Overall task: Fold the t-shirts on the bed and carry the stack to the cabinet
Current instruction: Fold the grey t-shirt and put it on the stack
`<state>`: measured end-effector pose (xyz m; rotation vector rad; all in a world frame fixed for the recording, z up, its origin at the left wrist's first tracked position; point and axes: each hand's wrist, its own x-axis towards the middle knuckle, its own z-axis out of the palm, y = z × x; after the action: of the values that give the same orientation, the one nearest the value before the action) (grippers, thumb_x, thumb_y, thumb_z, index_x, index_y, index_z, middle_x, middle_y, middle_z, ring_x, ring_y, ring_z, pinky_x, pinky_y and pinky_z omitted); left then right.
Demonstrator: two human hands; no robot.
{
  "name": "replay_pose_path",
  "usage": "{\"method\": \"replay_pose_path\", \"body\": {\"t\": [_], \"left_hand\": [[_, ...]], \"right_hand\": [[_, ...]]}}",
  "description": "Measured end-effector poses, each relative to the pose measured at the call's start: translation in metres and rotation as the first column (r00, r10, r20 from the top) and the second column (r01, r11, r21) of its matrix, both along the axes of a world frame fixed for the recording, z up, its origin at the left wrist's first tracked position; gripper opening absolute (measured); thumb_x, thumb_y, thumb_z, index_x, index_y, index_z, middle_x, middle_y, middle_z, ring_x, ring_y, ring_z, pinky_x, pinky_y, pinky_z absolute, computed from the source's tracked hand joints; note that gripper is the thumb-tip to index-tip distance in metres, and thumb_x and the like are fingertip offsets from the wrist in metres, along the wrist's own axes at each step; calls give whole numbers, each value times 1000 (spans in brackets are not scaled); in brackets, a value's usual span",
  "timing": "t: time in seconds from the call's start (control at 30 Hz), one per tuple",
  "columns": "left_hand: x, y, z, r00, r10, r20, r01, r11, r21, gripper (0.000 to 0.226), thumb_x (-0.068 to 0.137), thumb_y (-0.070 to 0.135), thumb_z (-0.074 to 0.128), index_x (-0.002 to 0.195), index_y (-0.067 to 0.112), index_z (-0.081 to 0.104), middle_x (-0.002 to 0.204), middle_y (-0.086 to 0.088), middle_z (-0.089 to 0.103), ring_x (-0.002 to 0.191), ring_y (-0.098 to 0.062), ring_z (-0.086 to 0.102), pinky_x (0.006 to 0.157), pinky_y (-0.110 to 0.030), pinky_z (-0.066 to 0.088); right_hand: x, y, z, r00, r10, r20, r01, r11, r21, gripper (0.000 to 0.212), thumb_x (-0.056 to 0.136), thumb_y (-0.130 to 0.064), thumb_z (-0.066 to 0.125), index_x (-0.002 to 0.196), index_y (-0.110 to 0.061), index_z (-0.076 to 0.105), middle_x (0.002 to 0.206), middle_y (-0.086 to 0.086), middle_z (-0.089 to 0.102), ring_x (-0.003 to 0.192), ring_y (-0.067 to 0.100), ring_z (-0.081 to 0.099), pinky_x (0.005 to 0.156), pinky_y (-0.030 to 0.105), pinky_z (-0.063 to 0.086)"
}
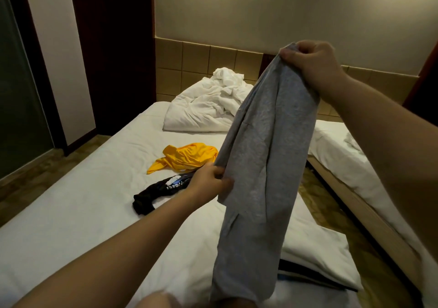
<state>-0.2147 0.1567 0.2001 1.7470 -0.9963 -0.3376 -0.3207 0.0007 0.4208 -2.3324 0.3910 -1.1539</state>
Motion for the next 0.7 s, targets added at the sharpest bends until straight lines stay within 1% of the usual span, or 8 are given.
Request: {"method": "replay_pose_path", "body": {"t": [0.1,0.23,0.33,0.4,0.47,0.57,0.63,0.7], "left_hand": [[0,8,-1,999,46,14,-46,998,-52,58,58,49,53,87,1,68,94,-15,64,85,-27,62,74,-43,50],[14,26,0,994,113,2,-112,986,-126,38,63,44,51,77,11,64,62,9,57,61,-5,47,59,-27,38],[28,39,3,980,174,92,-159,976,-148,35,72,37,51,74,3,58,63,-3,53,60,-8,41,54,-25,32],[37,45,4,971,196,140,-175,973,-148,32,78,33,57,70,3,54,61,-2,50,57,-4,37,52,-20,28],[41,47,5,978,158,137,-140,982,-127,26,83,27,64,65,11,54,54,8,49,53,-1,39,51,-18,29],[34,38,-1,1000,-1,27,3,997,-71,13,84,16,67,72,15,62,55,14,60,51,6,47,51,-16,38],[26,26,-6,998,-68,-8,68,994,-83,12,78,20,69,79,8,66,69,2,67,64,-1,57,59,-22,46],[21,13,-12,996,-90,-17,88,994,-66,7,77,17,67,77,10,66,75,-7,67,69,-8,62,66,-29,51]], "right_hand": [[-1,-10,-4,999,-29,18,28,999,14,24,89,-38,58,94,-15,66,89,2,60,87,15,56,85,33,47],[-4,-20,-9,999,-40,25,39,998,51,21,90,-36,58,95,-17,64,91,3,59,85,14,54,75,27,42],[-5,-23,-15,999,-46,6,46,998,37,27,91,-36,57,103,-13,65,95,4,59,88,14,53,74,24,40],[-5,-23,-18,999,-47,-10,47,999,25,30,92,-35,56,108,-11,65,97,3,58,91,15,53,78,26,40],[-6,-23,-19,999,-41,-13,41,999,23,31,92,-34,56,110,-10,64,98,2,57,93,15,52,79,26,39],[-7,-21,-19,1000,-19,-5,19,1000,22,29,92,-33,56,109,-11,64,99,3,58,93,14,53,72,20,41],[-9,-19,-19,1000,0,-8,0,1000,21,26,92,-32,56,108,-13,64,99,3,58,93,14,53,70,16,41],[-9,-19,-19,1000,11,-14,-11,1000,14,20,92,-32,56,104,-17,64,98,2,59,92,13,54,71,16,41]]}}
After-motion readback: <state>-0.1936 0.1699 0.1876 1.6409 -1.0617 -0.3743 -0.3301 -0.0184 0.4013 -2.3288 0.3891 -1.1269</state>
